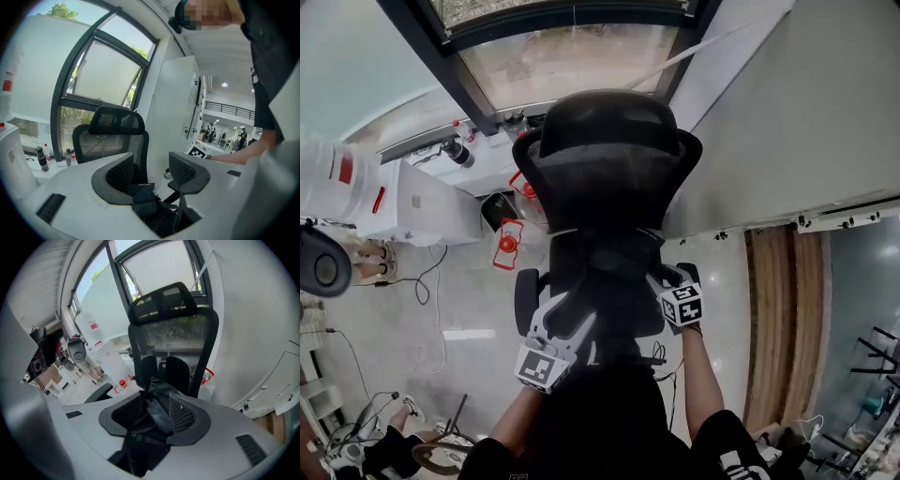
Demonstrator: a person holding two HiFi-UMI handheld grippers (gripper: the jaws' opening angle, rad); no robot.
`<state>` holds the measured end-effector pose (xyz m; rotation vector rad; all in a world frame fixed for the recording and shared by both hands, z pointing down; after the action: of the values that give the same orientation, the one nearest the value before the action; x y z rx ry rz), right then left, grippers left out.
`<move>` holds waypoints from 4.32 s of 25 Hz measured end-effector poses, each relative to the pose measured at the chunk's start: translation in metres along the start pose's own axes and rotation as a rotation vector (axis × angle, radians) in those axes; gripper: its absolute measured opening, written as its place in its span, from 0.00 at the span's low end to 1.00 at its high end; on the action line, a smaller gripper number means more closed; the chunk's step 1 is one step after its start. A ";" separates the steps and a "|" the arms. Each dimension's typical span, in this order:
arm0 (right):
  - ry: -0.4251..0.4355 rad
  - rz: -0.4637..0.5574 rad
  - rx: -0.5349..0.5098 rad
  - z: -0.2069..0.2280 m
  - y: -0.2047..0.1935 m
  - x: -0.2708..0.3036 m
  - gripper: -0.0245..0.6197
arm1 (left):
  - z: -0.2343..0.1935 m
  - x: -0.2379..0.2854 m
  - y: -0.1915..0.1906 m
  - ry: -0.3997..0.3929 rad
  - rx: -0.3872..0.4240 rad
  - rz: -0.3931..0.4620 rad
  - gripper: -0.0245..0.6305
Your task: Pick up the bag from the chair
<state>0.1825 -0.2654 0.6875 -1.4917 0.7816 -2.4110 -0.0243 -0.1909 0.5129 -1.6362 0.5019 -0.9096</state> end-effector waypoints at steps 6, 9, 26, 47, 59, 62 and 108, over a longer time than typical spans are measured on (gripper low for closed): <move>-0.027 -0.192 -0.087 0.049 -0.001 0.065 0.32 | -0.011 0.030 -0.008 0.006 -0.020 -0.026 0.36; -0.017 -0.264 -0.124 0.070 -0.003 0.093 0.32 | -0.016 0.041 -0.014 0.012 -0.023 -0.048 0.36; -0.032 -0.547 -0.270 0.151 -0.026 0.209 0.39 | -0.034 0.072 -0.045 0.022 -0.076 -0.148 0.37; 0.086 -0.674 -0.455 0.110 -0.058 0.213 0.08 | -0.046 0.072 -0.069 0.025 -0.107 -0.179 0.37; 0.129 -0.685 -0.642 0.039 -0.064 0.180 0.07 | -0.067 0.080 -0.146 -0.079 0.243 -0.394 0.39; 0.152 -0.698 -0.656 0.019 -0.066 0.173 0.07 | -0.078 0.092 -0.180 -0.131 0.402 -0.512 0.41; 0.312 -0.407 -0.773 -0.132 -0.081 -0.075 0.07 | 0.015 -0.057 -0.176 -0.607 0.574 -0.706 0.11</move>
<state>0.1103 -0.1211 0.6268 -1.6413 1.7927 -2.8523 -0.0724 -0.0923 0.6630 -1.4415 -0.7409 -0.8745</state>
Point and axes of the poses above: the fingertips, and each gripper's own axes: x forward along the fingers, z to its right, y out of its top, the point moved 2 cm from there along -x, backward along the fingers, and after that the axes turned 14 degrees about x, right-handed, at the moved point
